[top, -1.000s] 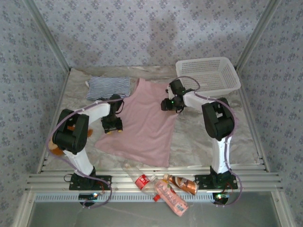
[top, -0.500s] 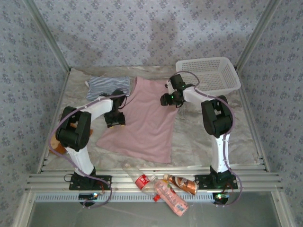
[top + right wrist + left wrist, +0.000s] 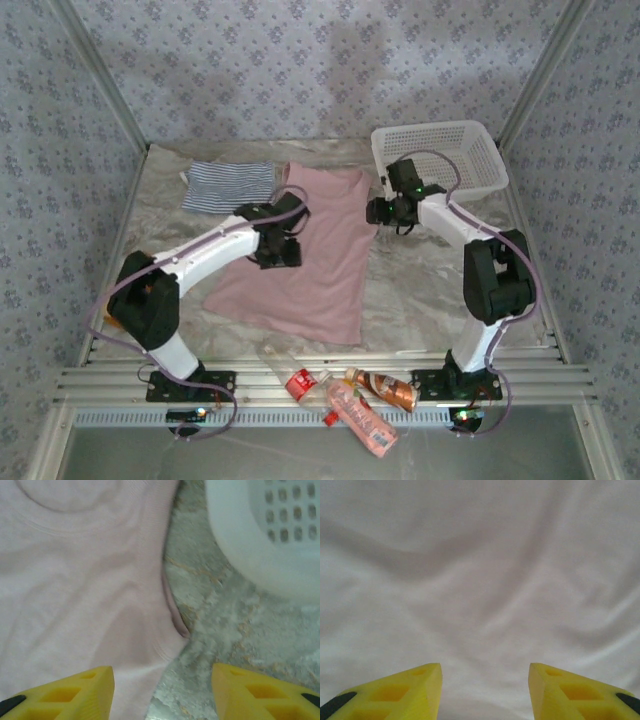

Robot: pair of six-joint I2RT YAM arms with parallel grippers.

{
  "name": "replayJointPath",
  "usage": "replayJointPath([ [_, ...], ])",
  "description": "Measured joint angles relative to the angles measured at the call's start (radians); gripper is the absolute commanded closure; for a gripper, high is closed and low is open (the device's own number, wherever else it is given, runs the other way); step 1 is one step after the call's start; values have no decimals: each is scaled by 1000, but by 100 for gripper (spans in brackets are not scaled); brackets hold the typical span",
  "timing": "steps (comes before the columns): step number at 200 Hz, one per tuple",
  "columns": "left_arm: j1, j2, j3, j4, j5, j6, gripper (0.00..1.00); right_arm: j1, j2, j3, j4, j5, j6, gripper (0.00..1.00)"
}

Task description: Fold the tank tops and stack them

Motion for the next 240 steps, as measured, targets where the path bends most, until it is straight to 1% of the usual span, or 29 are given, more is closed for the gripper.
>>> replayJointPath([
  [21,-124,8,-2,85,8,-40,51,12,8,-41,-2,35,30,49],
  [38,-205,44,1,156,14,-61,51,25,30,-42,10,50,37,50],
  [58,-268,112,13,225,24,-79,51,36,68,-37,23,56,44,52],
  [78,-314,186,48,253,29,-83,51,42,112,-15,47,67,47,54],
  [124,-388,283,109,263,35,-81,53,42,183,67,63,75,47,60],
  [164,-429,322,145,247,35,-77,58,59,199,84,62,94,47,60],
  [201,-458,382,195,181,23,-63,62,90,195,65,67,164,27,60],
  [240,-481,397,203,115,7,-56,66,122,178,32,56,247,-18,59],
])
